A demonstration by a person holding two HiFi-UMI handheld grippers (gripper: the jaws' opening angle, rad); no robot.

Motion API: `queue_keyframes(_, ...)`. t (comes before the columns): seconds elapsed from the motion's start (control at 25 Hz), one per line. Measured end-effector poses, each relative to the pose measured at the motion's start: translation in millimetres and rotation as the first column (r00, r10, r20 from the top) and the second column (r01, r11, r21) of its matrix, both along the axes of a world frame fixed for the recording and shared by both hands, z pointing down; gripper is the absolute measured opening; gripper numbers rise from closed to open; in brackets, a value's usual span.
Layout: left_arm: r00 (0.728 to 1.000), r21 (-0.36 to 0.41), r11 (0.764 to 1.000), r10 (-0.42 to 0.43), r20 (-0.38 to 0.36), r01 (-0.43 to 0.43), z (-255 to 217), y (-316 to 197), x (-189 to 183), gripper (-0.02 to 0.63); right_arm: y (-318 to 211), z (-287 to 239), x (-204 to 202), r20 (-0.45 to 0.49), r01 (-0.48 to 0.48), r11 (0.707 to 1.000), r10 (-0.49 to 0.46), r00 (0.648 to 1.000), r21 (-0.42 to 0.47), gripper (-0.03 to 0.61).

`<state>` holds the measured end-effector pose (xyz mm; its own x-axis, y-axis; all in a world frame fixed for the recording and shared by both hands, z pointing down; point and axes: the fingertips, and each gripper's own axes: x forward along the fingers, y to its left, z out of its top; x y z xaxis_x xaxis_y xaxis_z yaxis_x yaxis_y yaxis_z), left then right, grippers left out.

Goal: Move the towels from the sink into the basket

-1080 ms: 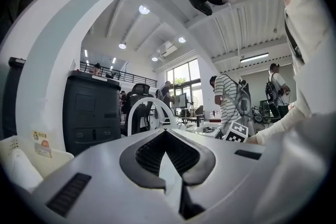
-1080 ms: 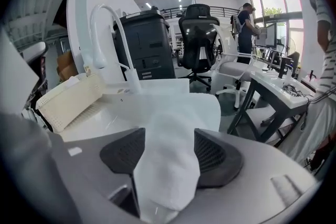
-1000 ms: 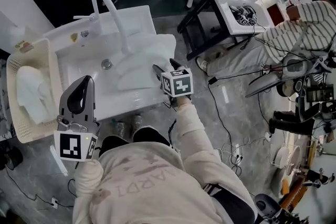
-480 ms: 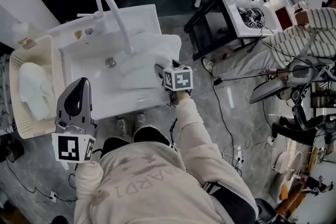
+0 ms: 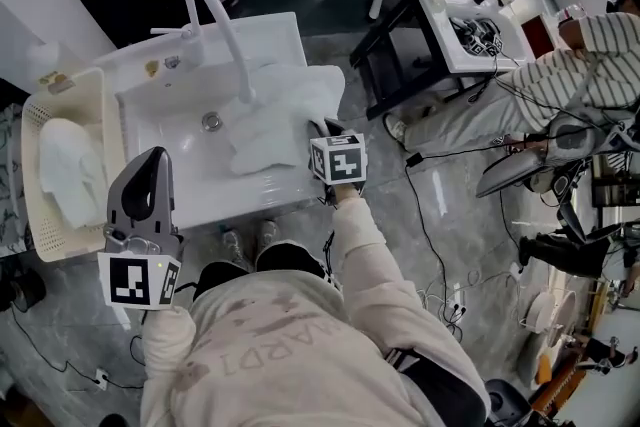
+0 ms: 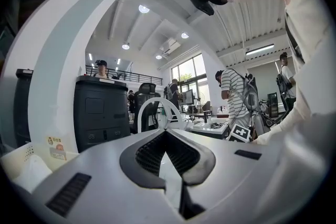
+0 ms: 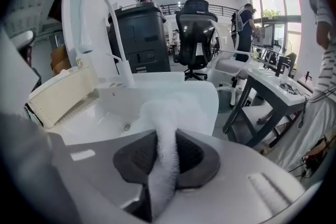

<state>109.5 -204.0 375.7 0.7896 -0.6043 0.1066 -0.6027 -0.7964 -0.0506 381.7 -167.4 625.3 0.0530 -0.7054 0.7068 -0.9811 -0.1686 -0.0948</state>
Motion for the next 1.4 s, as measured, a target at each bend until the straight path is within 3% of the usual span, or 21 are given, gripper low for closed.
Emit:
queue_keyframes(0.24,1.000,0.014,1.000,-0.001,-0.016,0.001,-9,2,-7,0.005,3,-45,-21,0.076,-0.016,0.983,0.002,0.997,0.185,0.074)
queue_keyframes(0.44,1.000,0.025,1.000,0.006,-0.031,-0.005,-14,6,-12,0.005,8,-92,-33,0.143,-0.051,0.939,0.002,0.990,0.341,0.074)
queue_keyframes(0.76,0.999,0.039,0.999,0.016,-0.044,-0.015,-19,15,-18,0.005,26,-148,-50,0.194,-0.074,0.857,-0.031,0.980,0.510,0.074)
queue_keyframes(1.16,0.998,0.053,0.999,0.015,-0.064,-0.012,-27,19,-36,0.005,52,-216,-84,0.129,-0.011,0.738,-0.103,0.986,0.675,0.075)
queue_keyframes(1.4,0.998,0.058,0.998,0.015,-0.067,-0.012,-28,18,-44,0.005,59,-242,-116,0.029,0.112,0.671,-0.195,0.980,0.733,0.075)
